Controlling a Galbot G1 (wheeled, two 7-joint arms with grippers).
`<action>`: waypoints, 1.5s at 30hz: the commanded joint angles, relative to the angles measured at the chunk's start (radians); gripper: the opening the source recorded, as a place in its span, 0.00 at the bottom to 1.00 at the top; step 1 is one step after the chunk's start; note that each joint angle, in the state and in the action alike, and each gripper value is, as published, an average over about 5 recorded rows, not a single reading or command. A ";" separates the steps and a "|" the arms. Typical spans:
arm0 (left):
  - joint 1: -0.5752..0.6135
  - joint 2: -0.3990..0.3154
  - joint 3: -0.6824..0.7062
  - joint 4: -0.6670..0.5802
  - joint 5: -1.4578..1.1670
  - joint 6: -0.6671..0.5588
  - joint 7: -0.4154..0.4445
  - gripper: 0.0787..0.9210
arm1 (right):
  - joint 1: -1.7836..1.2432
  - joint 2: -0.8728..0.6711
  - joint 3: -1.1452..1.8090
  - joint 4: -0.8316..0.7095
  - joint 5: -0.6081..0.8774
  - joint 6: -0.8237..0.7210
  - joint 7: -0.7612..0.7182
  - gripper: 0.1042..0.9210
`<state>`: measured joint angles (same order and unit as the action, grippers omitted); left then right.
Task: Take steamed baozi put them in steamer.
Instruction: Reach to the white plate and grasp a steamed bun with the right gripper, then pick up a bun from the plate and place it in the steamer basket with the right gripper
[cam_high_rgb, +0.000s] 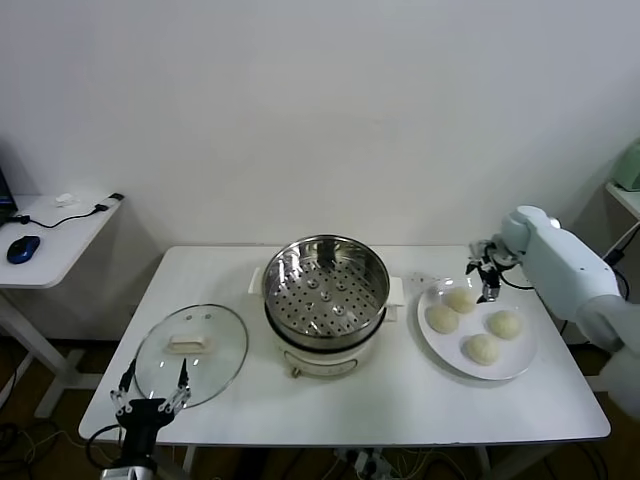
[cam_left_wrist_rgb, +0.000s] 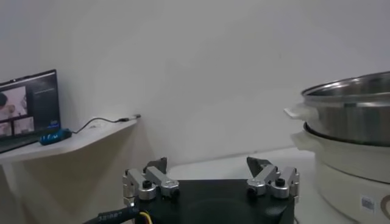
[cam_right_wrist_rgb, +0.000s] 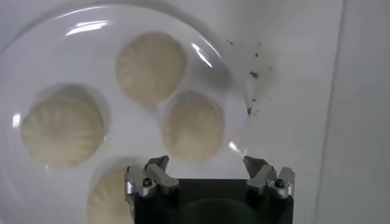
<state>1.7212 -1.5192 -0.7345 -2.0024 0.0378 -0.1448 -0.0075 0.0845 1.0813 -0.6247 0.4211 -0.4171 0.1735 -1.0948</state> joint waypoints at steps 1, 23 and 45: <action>-0.003 0.004 -0.002 0.004 -0.001 0.003 0.000 0.88 | -0.008 0.091 0.047 -0.132 -0.090 0.025 0.005 0.88; 0.011 0.004 0.006 0.010 0.009 -0.009 -0.001 0.88 | -0.015 0.108 0.151 -0.176 -0.153 0.026 0.032 0.71; 0.056 0.002 0.004 -0.004 0.005 -0.030 -0.008 0.88 | 0.088 -0.025 -0.043 0.064 0.086 0.035 -0.066 0.59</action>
<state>1.7729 -1.5162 -0.7308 -2.0064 0.0437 -0.1746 -0.0158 0.1119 1.1249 -0.5432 0.3521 -0.4667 0.2041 -1.1198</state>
